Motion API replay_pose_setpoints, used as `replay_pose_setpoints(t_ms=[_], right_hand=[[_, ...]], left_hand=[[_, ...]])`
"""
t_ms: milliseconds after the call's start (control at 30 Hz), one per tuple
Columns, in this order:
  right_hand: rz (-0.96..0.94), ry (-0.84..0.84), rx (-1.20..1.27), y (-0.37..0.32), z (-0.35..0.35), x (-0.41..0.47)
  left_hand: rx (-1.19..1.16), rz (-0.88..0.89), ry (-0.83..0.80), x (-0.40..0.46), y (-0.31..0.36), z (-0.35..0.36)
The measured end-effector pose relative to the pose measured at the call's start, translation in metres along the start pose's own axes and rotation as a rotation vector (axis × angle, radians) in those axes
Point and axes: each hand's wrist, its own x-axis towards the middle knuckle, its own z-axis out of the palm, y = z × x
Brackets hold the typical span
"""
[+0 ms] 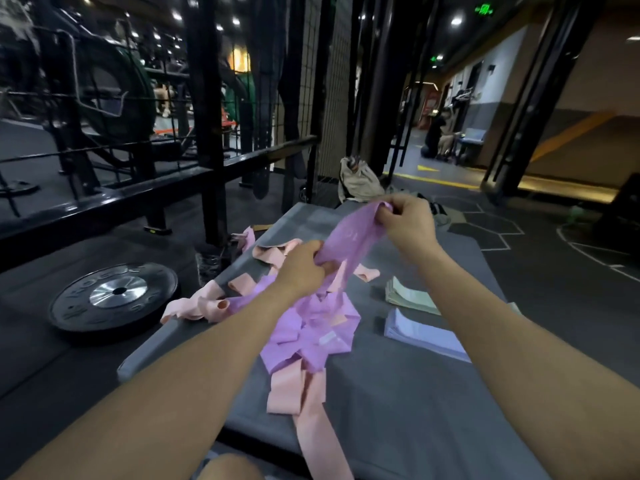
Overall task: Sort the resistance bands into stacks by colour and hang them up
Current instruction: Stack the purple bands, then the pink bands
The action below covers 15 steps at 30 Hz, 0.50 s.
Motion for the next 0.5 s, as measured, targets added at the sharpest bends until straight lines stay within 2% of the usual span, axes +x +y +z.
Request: replay_pose_setpoints(t_ms=[33,133,200,333,500], right_hand=[[0.006,0.026,-0.012,0.002,-0.010,0.002],[0.021,0.068,-0.049,0.013,-0.038,0.002],[0.038,0.045,-0.088,0.020,-0.051,-0.005],[0.077,-0.029,-0.105,0.038,-0.068,-0.028],[0.150,-0.081,-0.115,0.061,-0.091,-0.062]], left_hand=[[-0.098,-0.005,-0.004,0.000,0.007,0.001],[-0.594,-0.058,-0.083,-0.002,0.031,0.000],[-0.796,-0.115,-0.140,-0.004,0.047,0.003],[-0.961,-0.188,-0.157,-0.014,0.065,0.015],[-0.936,-0.227,-0.201,-0.033,0.067,0.040]])
